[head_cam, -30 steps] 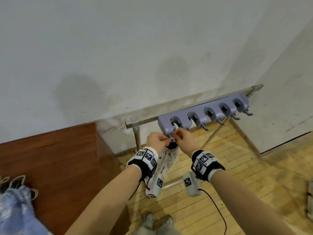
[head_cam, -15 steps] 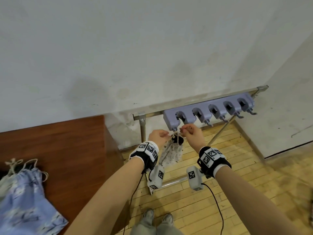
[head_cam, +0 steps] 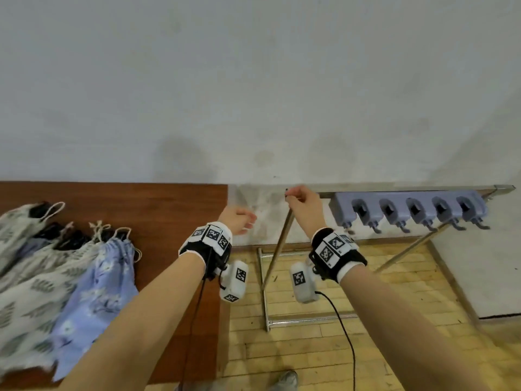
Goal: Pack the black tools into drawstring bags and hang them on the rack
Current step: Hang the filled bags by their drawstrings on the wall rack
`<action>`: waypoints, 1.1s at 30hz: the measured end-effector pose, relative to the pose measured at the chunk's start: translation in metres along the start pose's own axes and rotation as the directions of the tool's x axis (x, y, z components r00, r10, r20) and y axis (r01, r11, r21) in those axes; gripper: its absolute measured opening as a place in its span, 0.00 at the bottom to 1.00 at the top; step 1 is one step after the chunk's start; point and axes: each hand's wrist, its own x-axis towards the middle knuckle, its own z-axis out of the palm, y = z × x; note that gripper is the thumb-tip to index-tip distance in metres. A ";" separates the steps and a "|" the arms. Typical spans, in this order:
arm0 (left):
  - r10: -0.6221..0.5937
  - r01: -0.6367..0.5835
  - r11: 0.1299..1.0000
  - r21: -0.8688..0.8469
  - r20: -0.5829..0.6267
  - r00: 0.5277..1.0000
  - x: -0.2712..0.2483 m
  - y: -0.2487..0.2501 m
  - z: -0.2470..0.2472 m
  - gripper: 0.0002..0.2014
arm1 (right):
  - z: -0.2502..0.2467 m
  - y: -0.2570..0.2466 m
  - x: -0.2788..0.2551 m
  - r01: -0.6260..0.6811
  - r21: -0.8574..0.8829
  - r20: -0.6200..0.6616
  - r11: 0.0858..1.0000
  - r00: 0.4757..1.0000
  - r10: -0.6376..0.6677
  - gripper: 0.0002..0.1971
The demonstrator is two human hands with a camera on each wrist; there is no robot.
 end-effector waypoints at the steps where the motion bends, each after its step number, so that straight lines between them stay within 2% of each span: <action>1: -0.005 0.005 1.000 -0.002 -0.016 1.000 -0.004 -0.008 -0.019 0.14 | 0.022 -0.004 -0.002 -0.038 -0.008 0.051 0.999 0.998 0.038 0.07; 5: -0.034 0.036 0.997 0.067 -0.041 0.999 -0.018 -0.045 -0.106 0.14 | 0.118 -0.016 -0.019 -0.141 -0.073 0.226 0.987 0.962 0.154 0.09; 11: -0.061 0.065 0.996 0.063 -0.063 0.996 -0.025 -0.103 -0.251 0.14 | 0.253 -0.033 -0.046 -0.286 -0.151 0.349 0.946 0.880 0.322 0.09; 15: -0.163 0.168 0.986 0.023 -0.148 0.976 -0.017 -0.135 -0.337 0.16 | 0.328 -0.042 -0.057 -0.390 -0.200 0.414 0.899 0.798 0.438 0.10; 17: -0.212 0.222 0.974 0.034 -0.193 0.958 -0.007 -0.150 -0.363 0.11 | 0.357 -0.043 -0.060 -0.452 -0.202 0.440 0.869 0.751 0.493 0.10; 19: -0.256 0.274 0.959 0.067 -0.198 0.946 0.002 -0.165 -0.376 0.08 | 0.381 -0.036 -0.064 -0.509 -0.221 0.460 0.832 0.698 0.549 0.08; 22: -0.323 0.348 0.921 0.175 -0.160 0.933 0.015 -0.191 -0.379 0.09 | 0.408 -0.022 -0.066 -0.574 -0.253 0.478 0.779 0.626 0.616 0.03; 25: -0.341 0.353 0.913 0.203 -0.094 0.935 0.023 -0.201 -0.371 0.12 | 0.430 -0.015 -0.064 -0.615 -0.245 0.486 0.749 0.591 0.644 0.09; 27: -0.351 0.347 0.892 0.290 -0.041 0.935 0.021 -0.200 -0.366 0.12 | 0.441 -0.007 -0.063 -0.664 -0.230 0.493 0.711 0.551 0.674 0.10; 30: -0.348 0.305 0.860 0.410 0.032 0.937 0.016 -0.205 -0.363 0.16 | 0.455 0.000 -0.067 -0.721 -0.177 0.488 0.670 0.527 0.696 0.11; 33: -0.334 0.287 0.878 0.384 0.059 0.941 0.015 -0.208 -0.362 0.10 | 0.465 0.000 -0.062 -0.783 -0.090 0.465 0.616 0.514 0.721 0.15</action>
